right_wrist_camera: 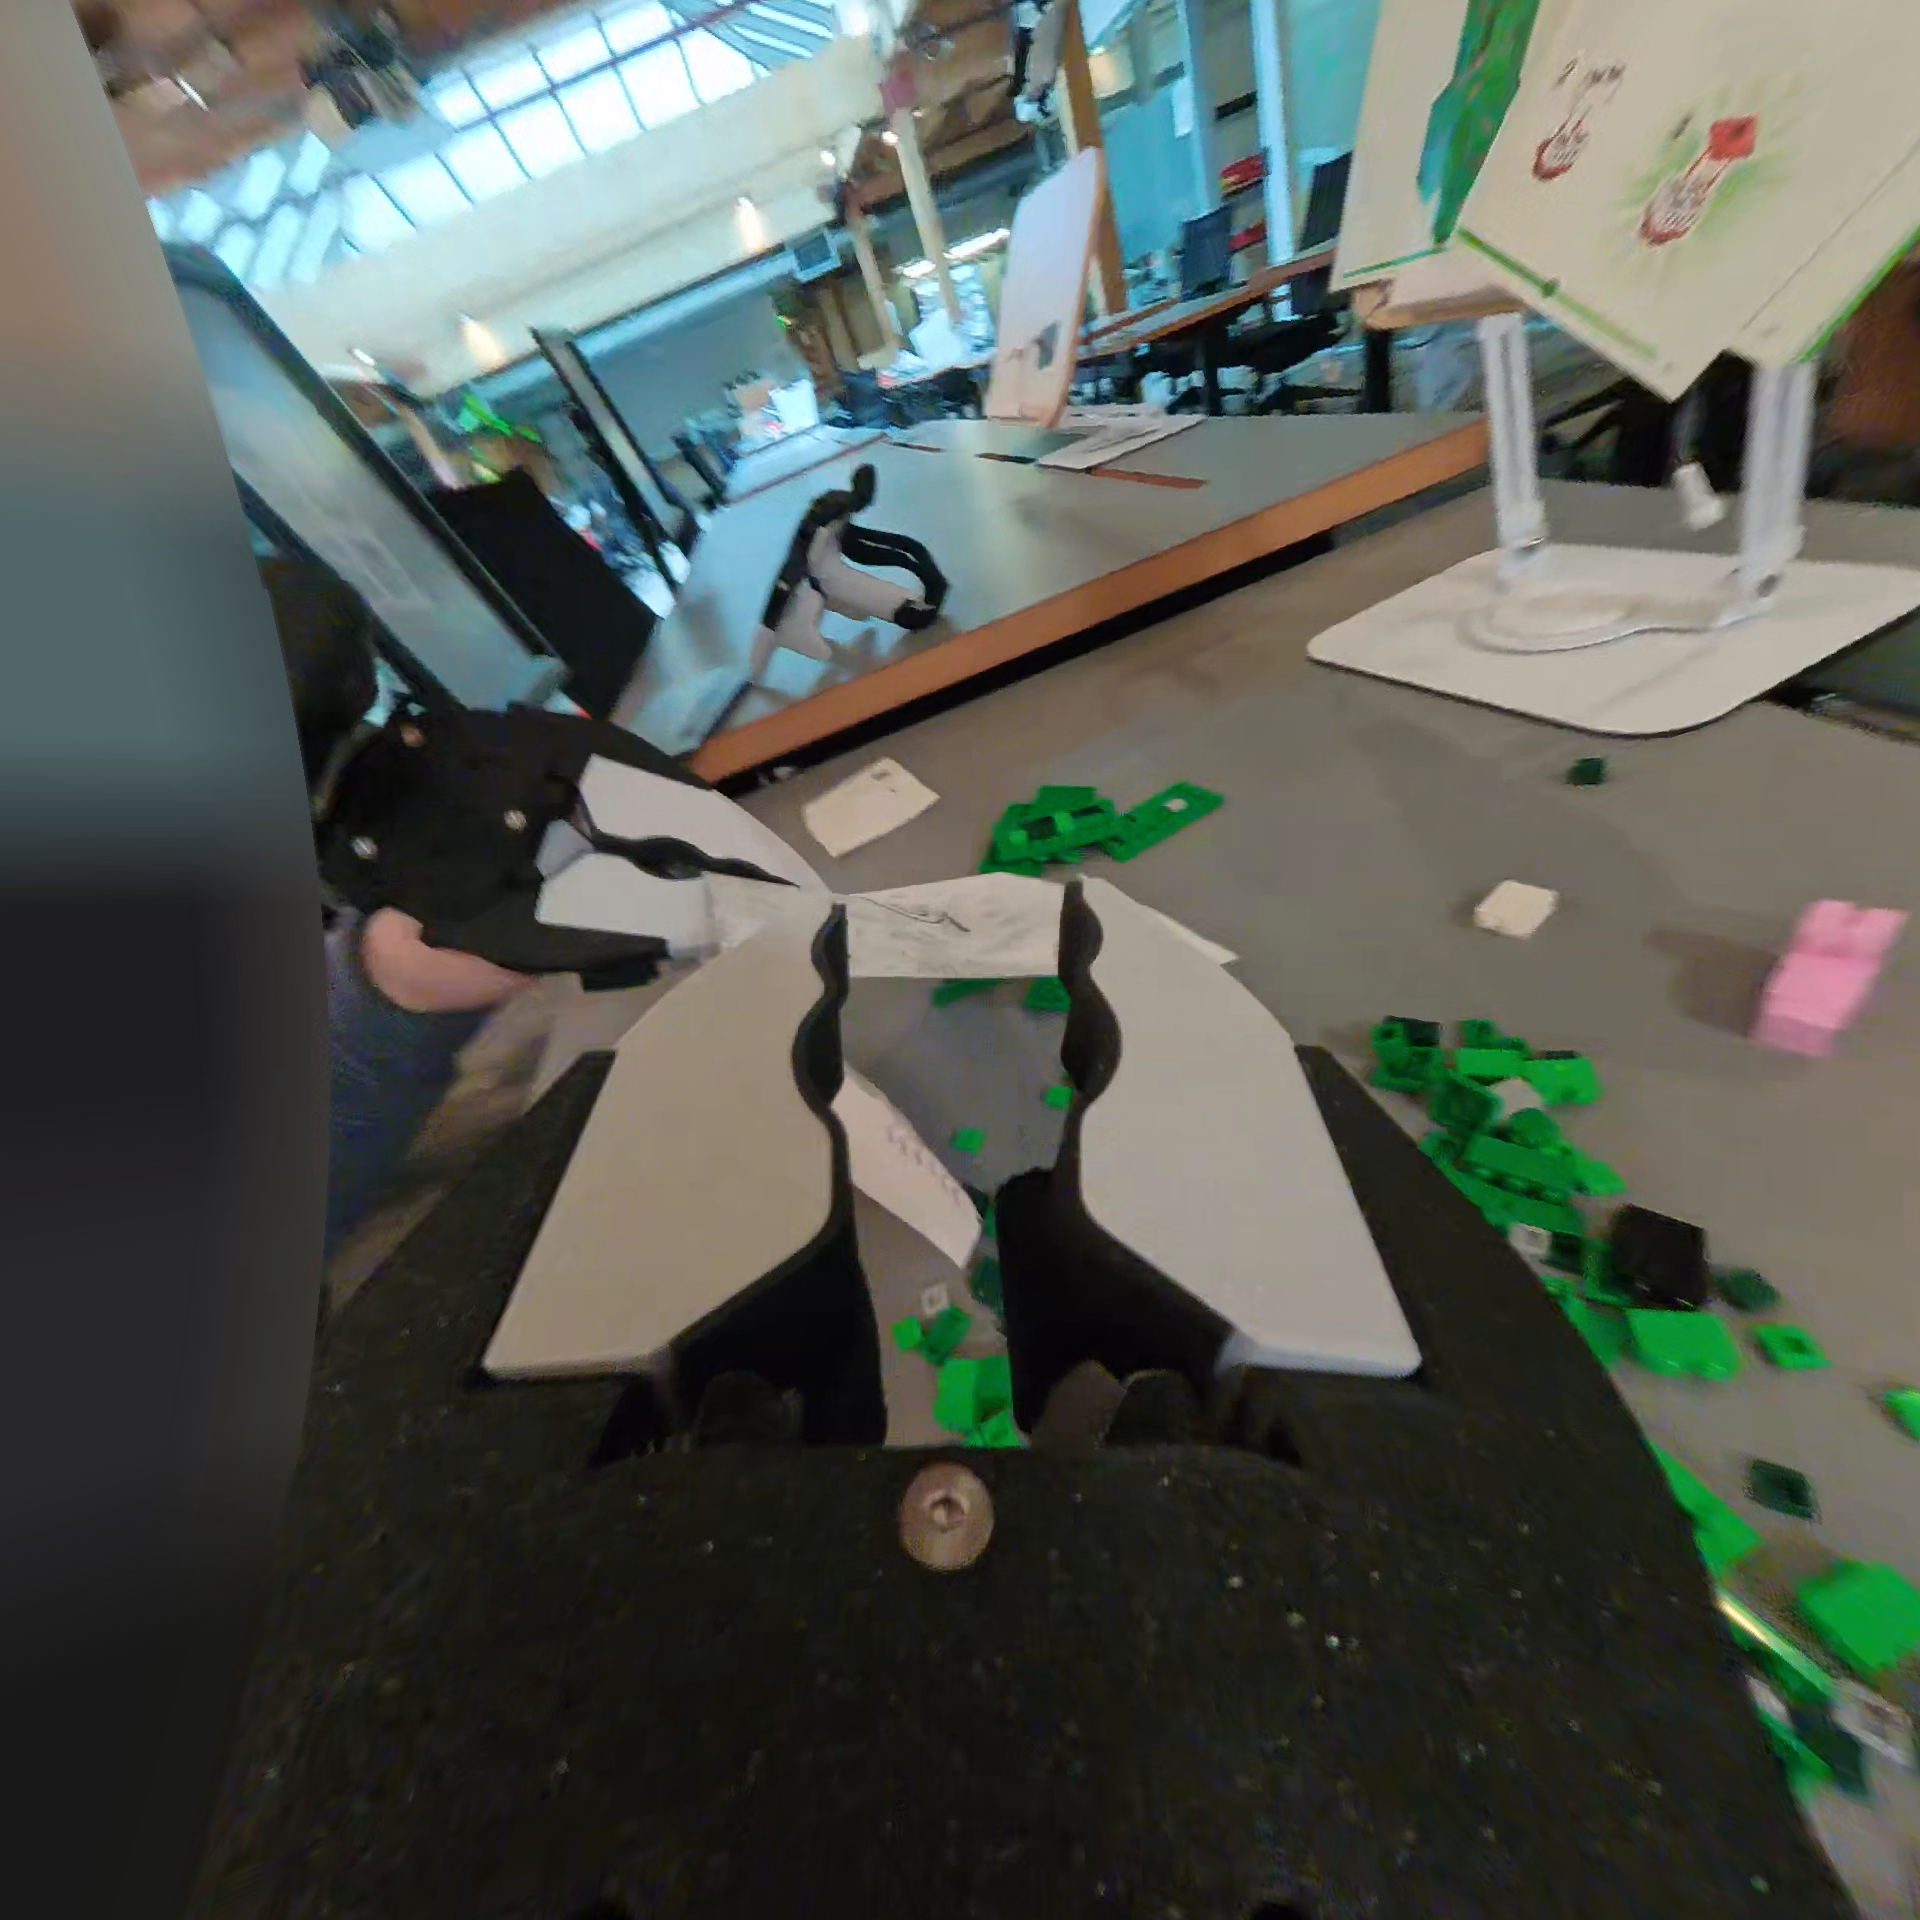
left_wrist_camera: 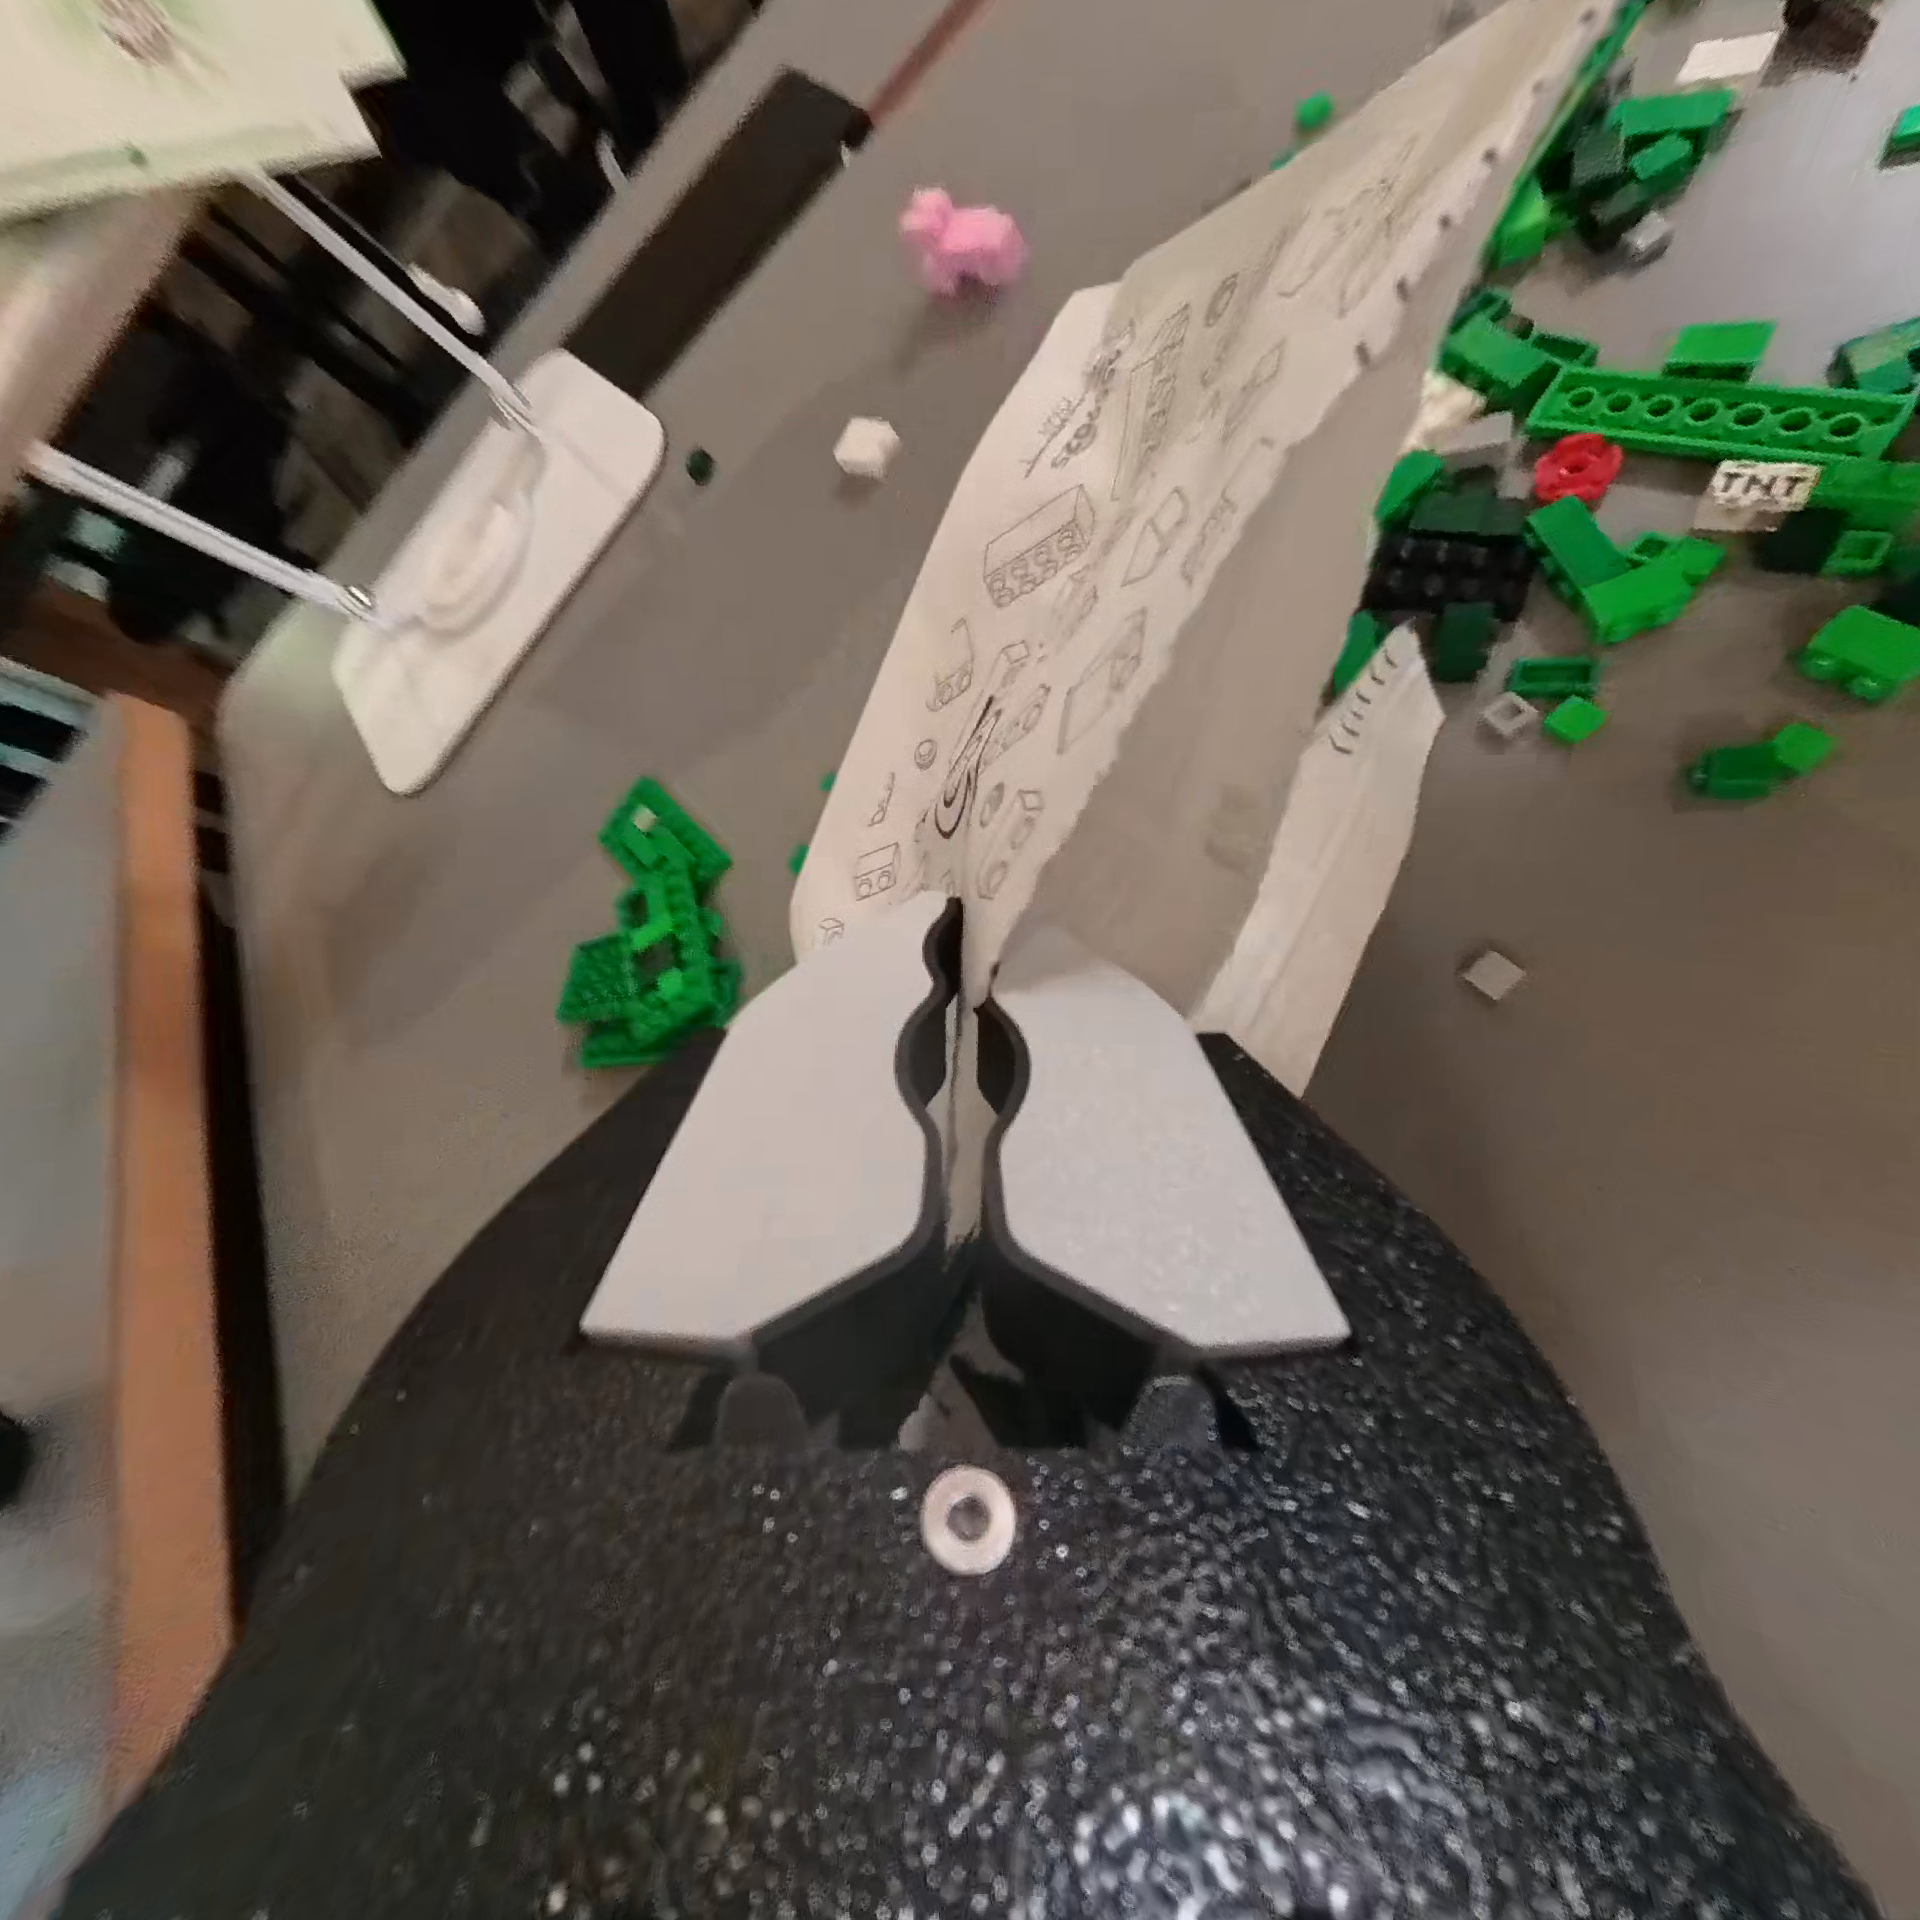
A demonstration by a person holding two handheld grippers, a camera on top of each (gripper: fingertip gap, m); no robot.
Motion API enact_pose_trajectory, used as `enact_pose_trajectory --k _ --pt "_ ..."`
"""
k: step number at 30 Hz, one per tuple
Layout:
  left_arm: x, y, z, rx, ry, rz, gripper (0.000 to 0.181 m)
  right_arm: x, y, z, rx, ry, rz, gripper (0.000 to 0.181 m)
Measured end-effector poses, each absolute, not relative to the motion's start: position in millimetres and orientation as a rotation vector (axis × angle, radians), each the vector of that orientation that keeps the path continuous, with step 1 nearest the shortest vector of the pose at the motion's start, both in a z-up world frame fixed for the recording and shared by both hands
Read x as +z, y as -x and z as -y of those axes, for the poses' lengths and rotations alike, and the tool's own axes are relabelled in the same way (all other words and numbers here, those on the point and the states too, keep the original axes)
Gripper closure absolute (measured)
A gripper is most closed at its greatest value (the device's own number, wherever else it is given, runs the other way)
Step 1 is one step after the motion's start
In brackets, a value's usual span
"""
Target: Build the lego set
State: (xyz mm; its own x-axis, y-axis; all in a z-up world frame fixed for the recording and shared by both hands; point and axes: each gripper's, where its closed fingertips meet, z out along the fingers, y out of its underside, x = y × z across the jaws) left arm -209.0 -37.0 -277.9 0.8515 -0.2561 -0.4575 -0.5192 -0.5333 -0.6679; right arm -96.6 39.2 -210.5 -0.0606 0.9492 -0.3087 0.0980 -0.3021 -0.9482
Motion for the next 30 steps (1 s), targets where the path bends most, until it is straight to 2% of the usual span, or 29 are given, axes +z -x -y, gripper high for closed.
enact_pose_trajectory --k 1,6,9,10,12,15,19,22,30 --pt "-282 209 39 0.362 2.192 -0.544 0.181 -213 94 -38 1.396 1.454 1.172 0.144" --pt "-295 214 45 0.388 2.310 -0.480 0.178 -212 89 -35 1.167 1.404 1.160 0.151" --pt "-299 214 41 0.434 2.313 -0.440 0.165 -199 84 -11 1.167 1.381 1.194 0.163" --pt "-300 212 40 0.432 2.318 -0.433 0.149 -192 81 0 1.180 1.368 1.193 0.162" --pt "-303 207 37 0.447 2.328 -0.428 0.124 -178 74 20 1.188 1.341 1.189 0.151" --pt "-301 207 33 0.595 2.312 -0.450 0.102 -162 67 49 1.159 1.311 1.203 0.113" --pt "-289 211 25 0.833 2.284 -0.436 0.068 -149 72 79 1.034 1.301 1.243 0.081" --pt "-278 206 18 0.954 2.242 -0.455 0.057 -152 77 85 0.863 1.342 1.282 0.062" --pt "-270 192 15 1.072 2.184 -0.519 0.058 -159 77 80 0.777 1.393 1.300 0.067"
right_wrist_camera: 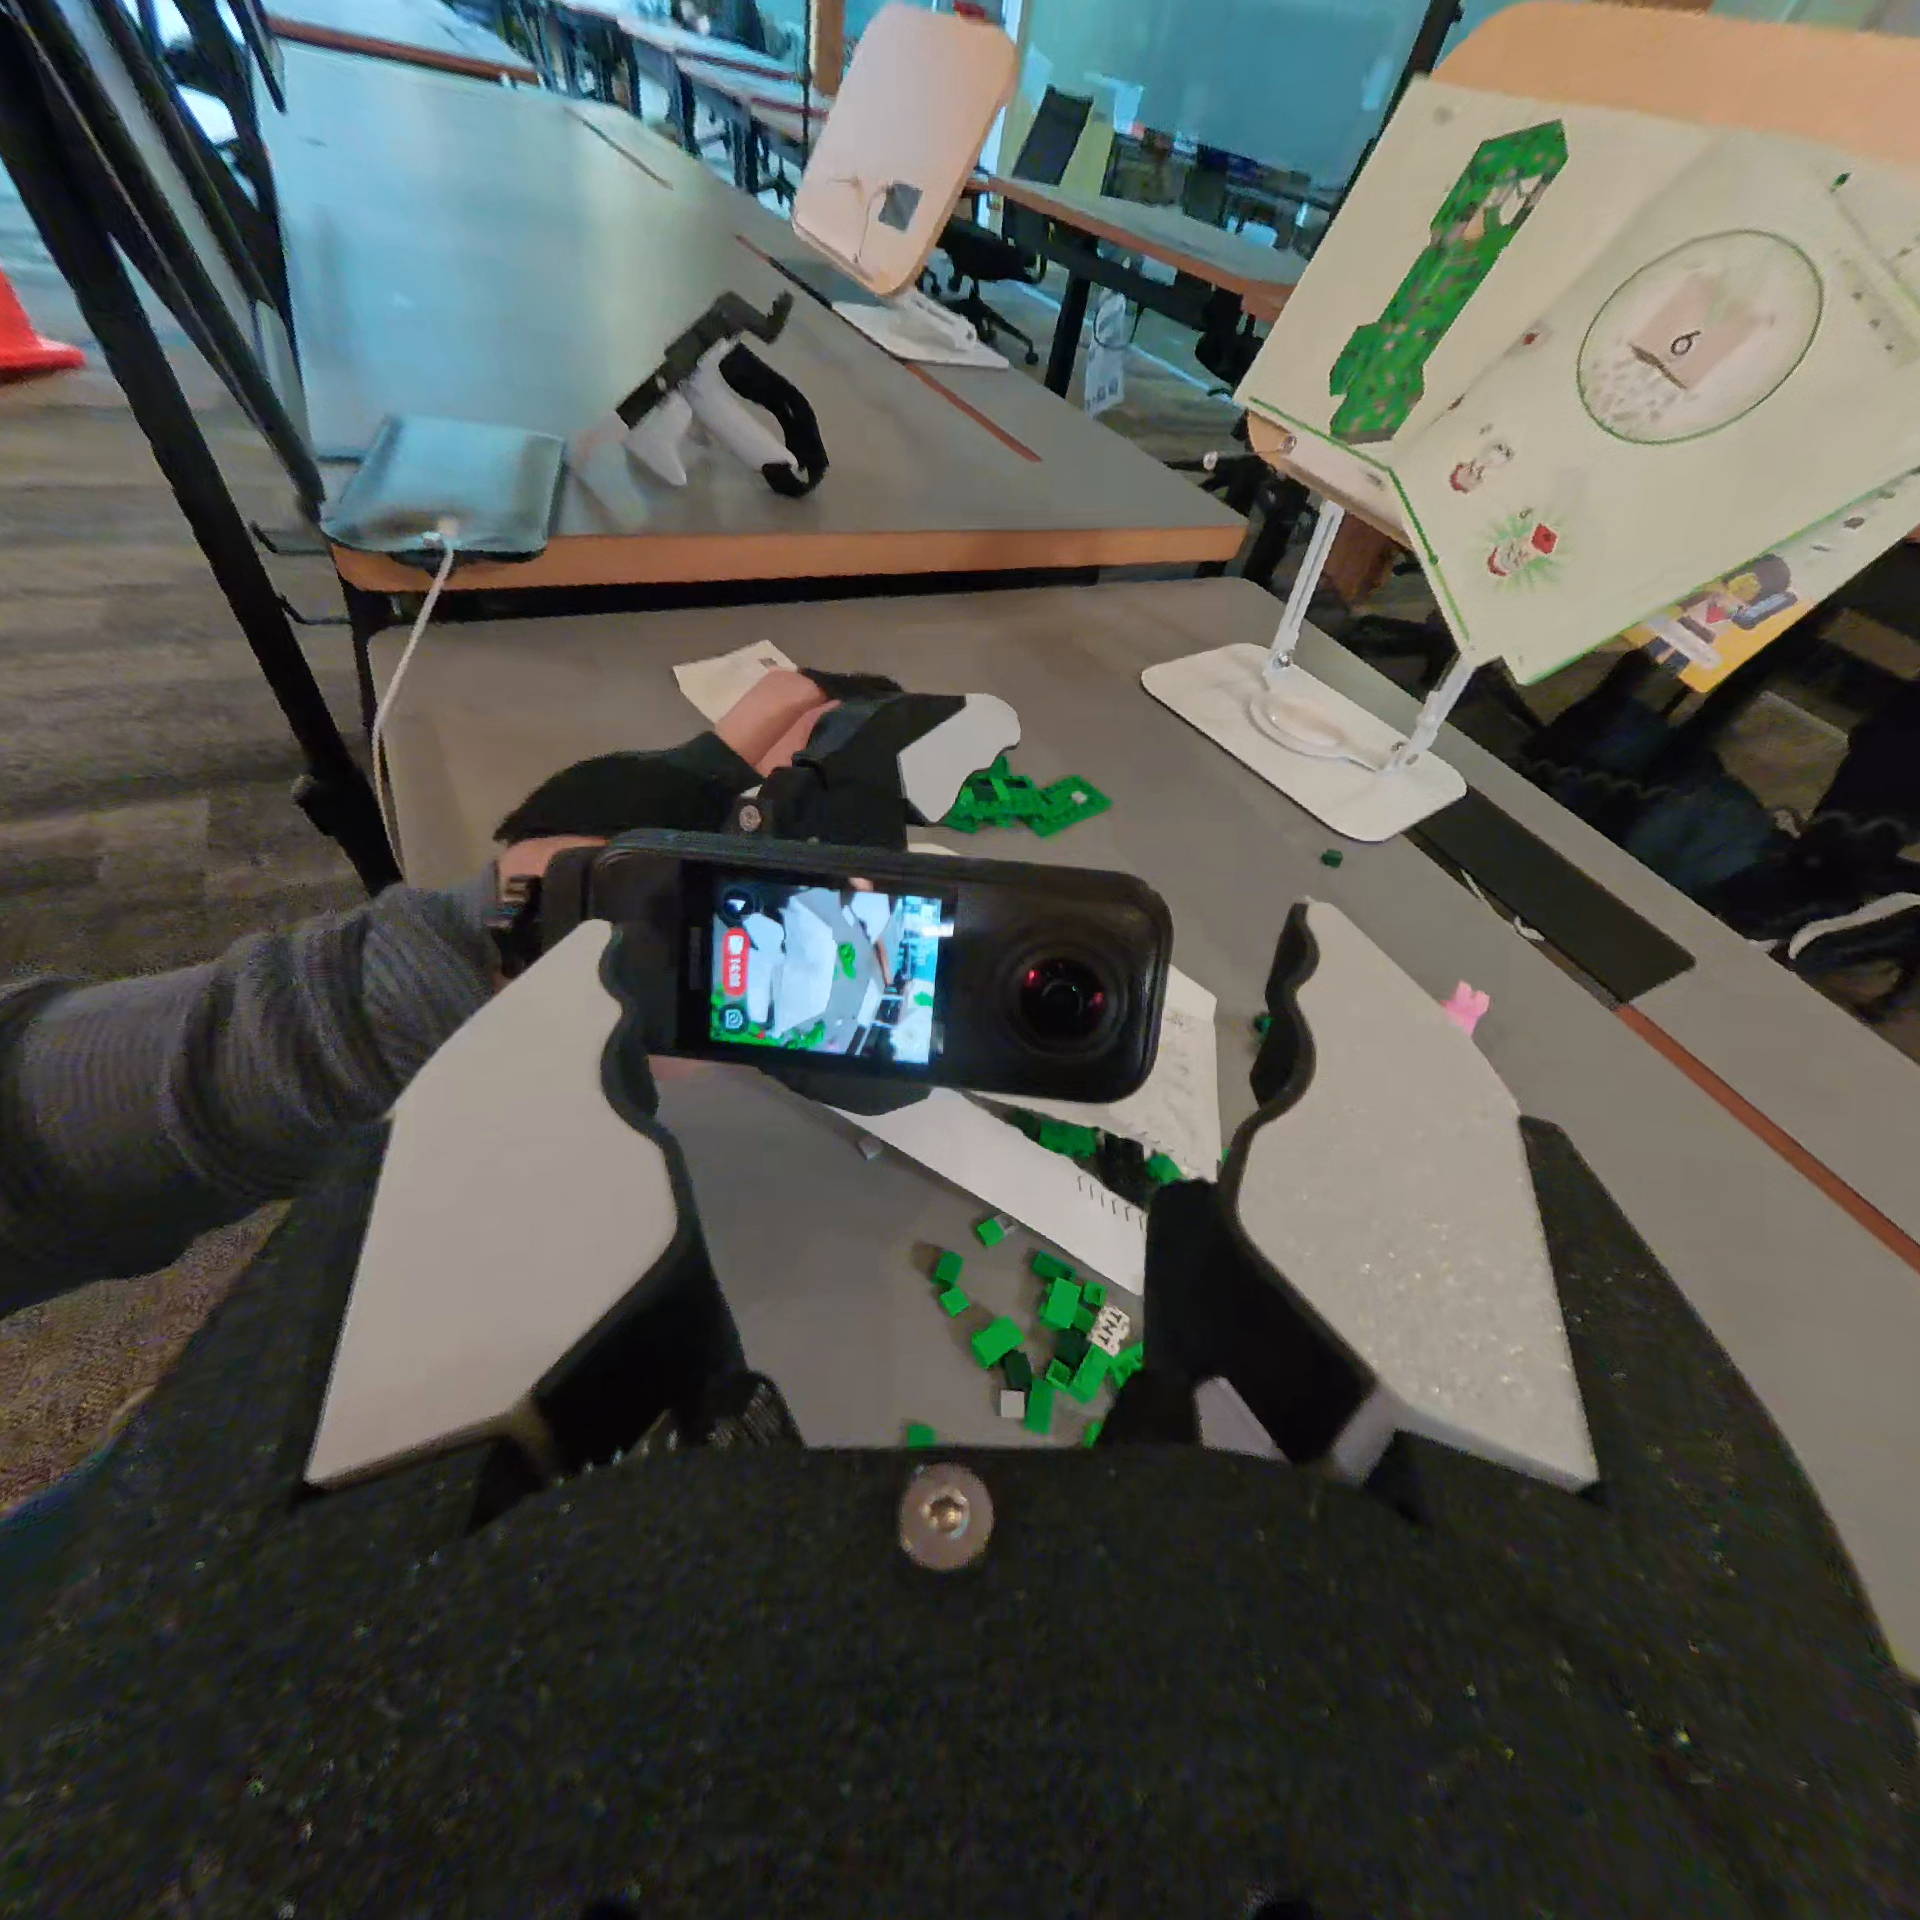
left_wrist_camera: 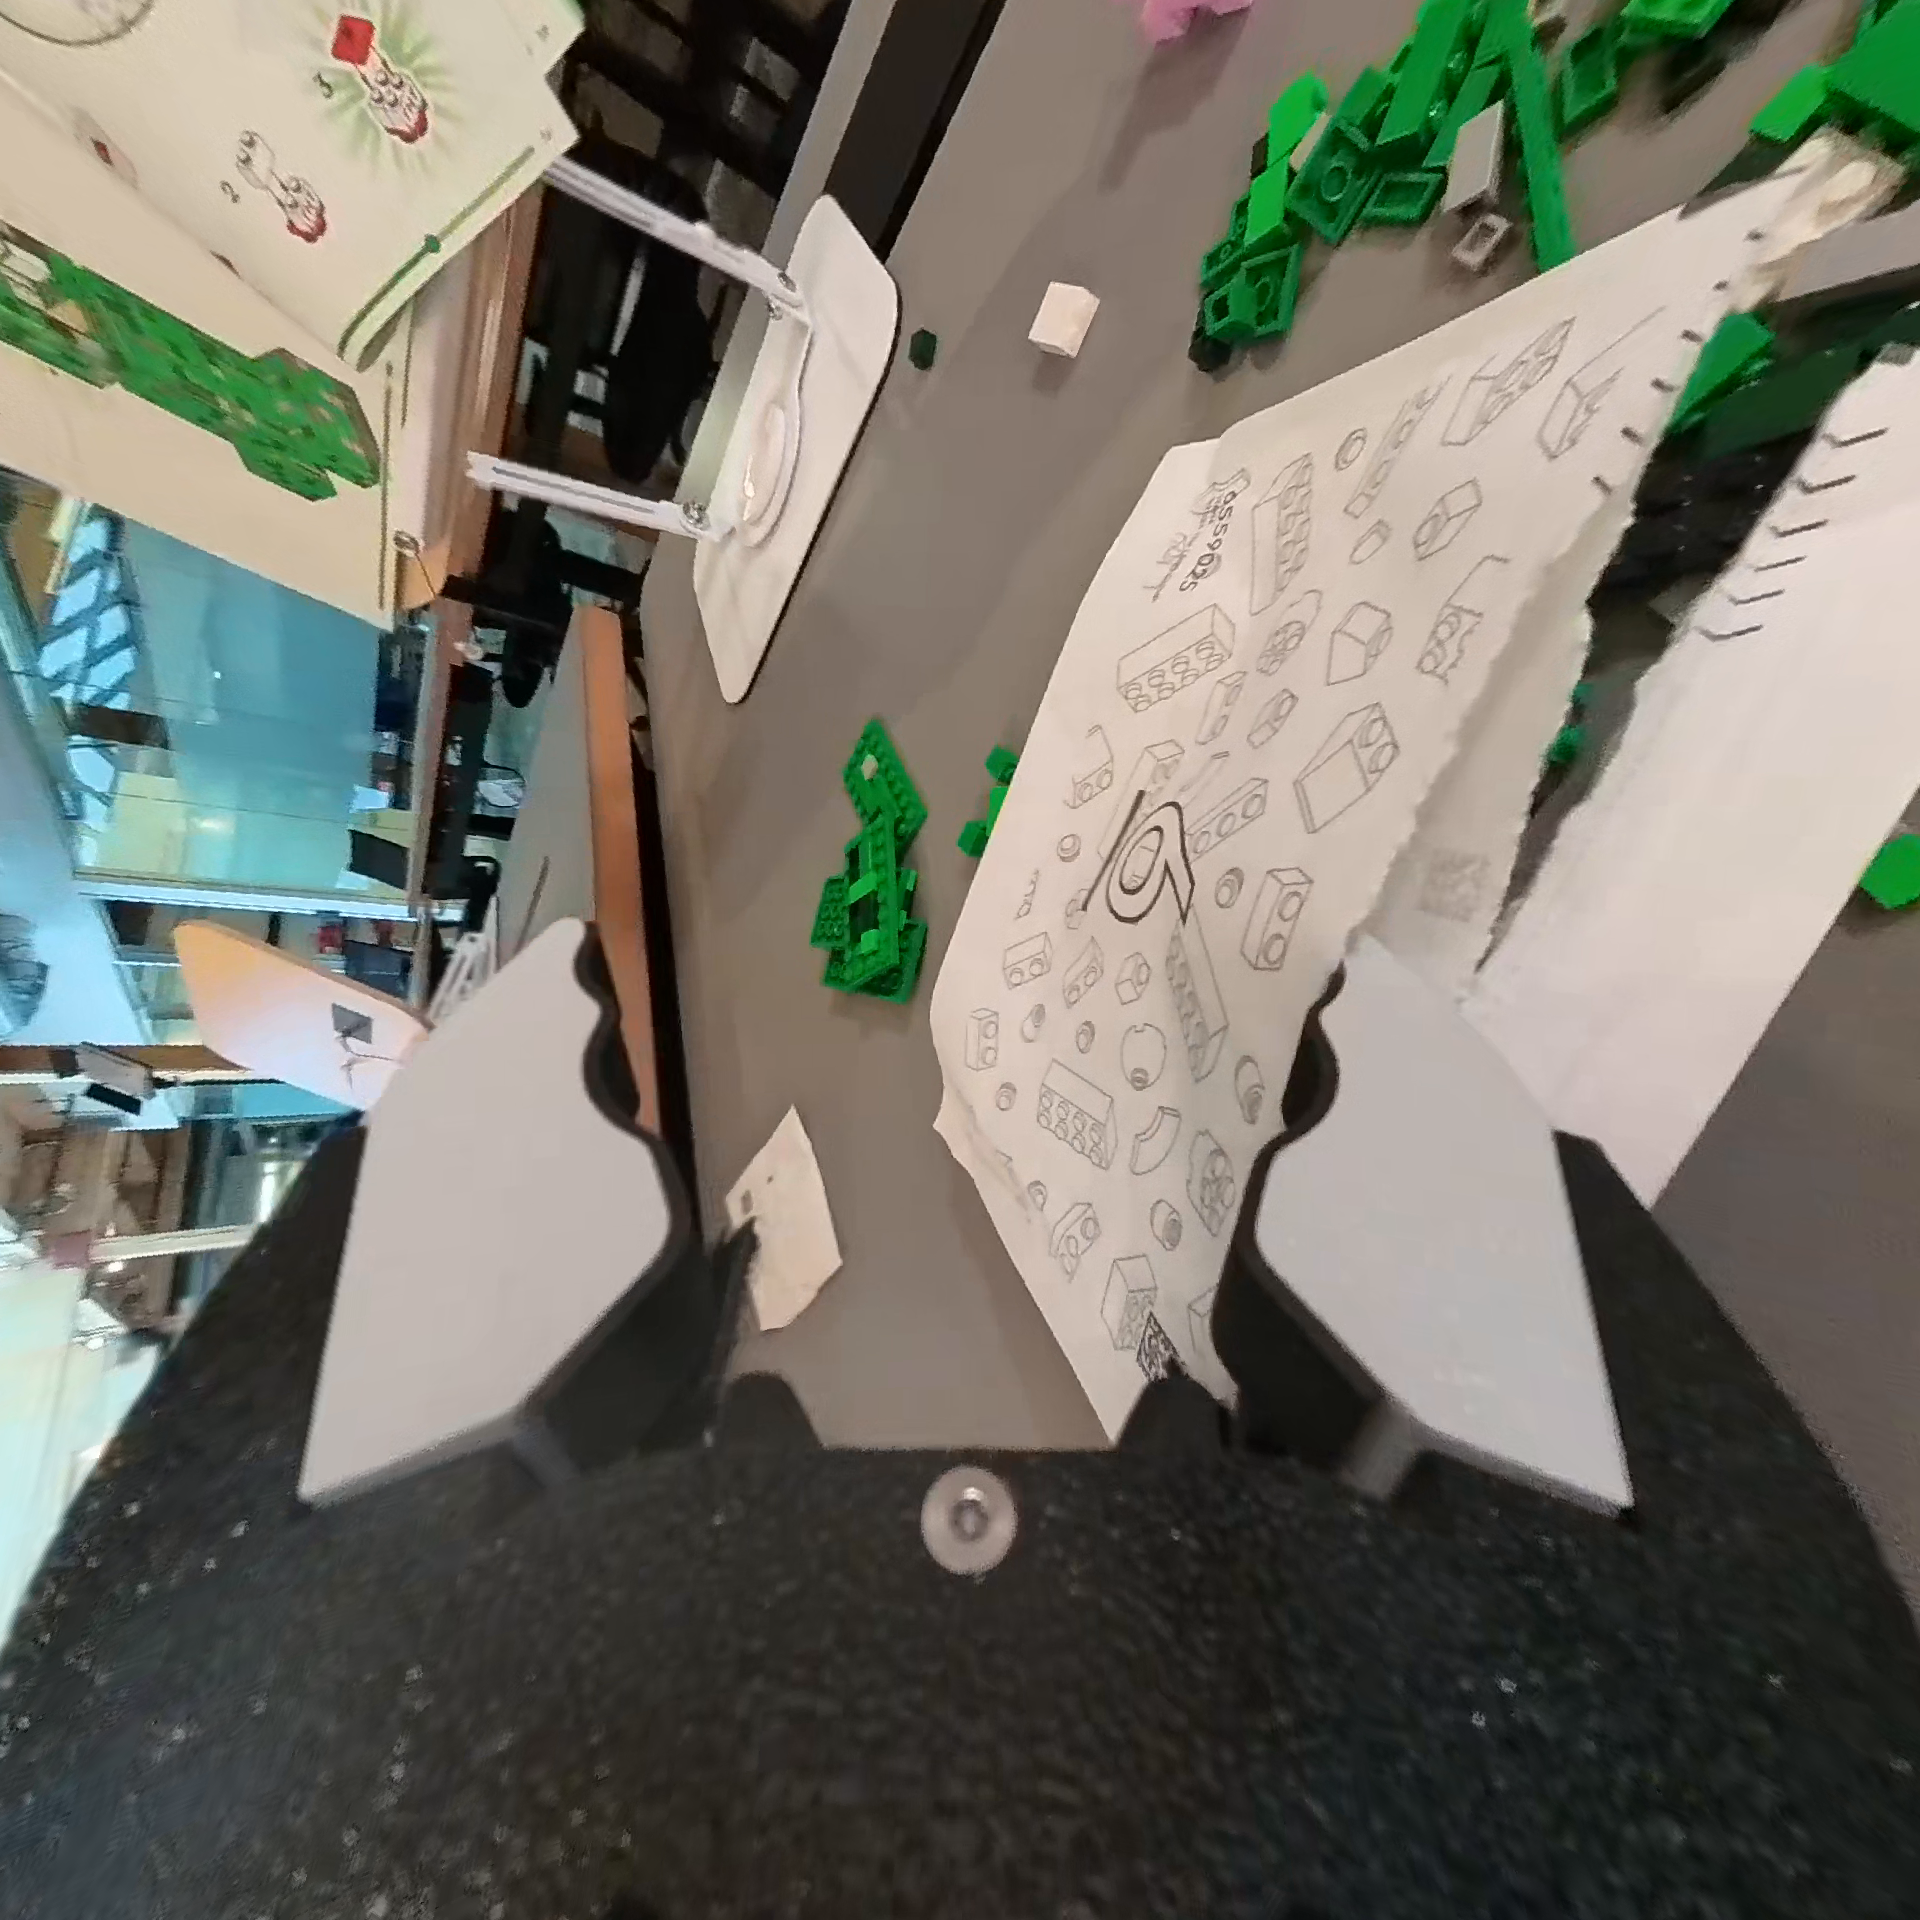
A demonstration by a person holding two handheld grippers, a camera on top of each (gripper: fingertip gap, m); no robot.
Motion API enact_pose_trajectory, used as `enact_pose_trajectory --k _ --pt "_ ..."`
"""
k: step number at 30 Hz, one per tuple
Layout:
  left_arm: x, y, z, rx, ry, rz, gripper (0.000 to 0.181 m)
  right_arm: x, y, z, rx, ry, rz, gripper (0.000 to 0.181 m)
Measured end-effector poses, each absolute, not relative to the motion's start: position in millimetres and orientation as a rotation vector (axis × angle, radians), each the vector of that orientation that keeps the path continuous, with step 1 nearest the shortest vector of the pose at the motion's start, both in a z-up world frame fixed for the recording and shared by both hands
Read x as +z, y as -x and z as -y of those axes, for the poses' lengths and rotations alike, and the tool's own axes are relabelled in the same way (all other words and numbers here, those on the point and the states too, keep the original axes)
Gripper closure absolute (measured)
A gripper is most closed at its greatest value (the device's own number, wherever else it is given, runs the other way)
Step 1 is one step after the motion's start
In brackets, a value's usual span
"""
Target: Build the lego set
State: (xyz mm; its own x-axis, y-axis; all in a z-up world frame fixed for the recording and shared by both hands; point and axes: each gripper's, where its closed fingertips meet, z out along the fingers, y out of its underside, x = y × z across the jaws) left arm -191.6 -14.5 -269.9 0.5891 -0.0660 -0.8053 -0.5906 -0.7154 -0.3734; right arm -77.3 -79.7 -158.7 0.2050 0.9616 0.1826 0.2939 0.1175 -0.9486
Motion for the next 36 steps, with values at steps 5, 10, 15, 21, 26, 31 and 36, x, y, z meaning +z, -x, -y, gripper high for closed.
enact_pose_trajectory --k 5,10,15,21,26,31,36 --pt "-270 184 12 1.064 2.181 -0.541 0.059 -167 79 78 0.722 1.437 1.333 0.067" --pt "-272 184 12 1.055 2.194 -0.548 0.060 -172 76 78 0.684 1.451 1.365 0.067" --pt "-276 181 13 0.998 2.203 -0.563 0.067 -173 74 80 0.707 1.439 1.380 0.070" --pt "-275 184 27 0.511 2.187 -0.515 0.088 -184 51 53 0.737 1.502 1.301 0.078" --pt "-291 174 51 0.323 2.235 -0.744 0.089 -199 48 39 0.768 1.557 1.265 0.082" --pt "-305 170 53 0.353 2.245 -0.834 0.143 -208 57 39 0.804 1.580 1.280 0.084" --pt "-297 169 42 0.339 2.188 -0.720 0.181 -228 64 35 0.815 1.632 1.303 0.089"
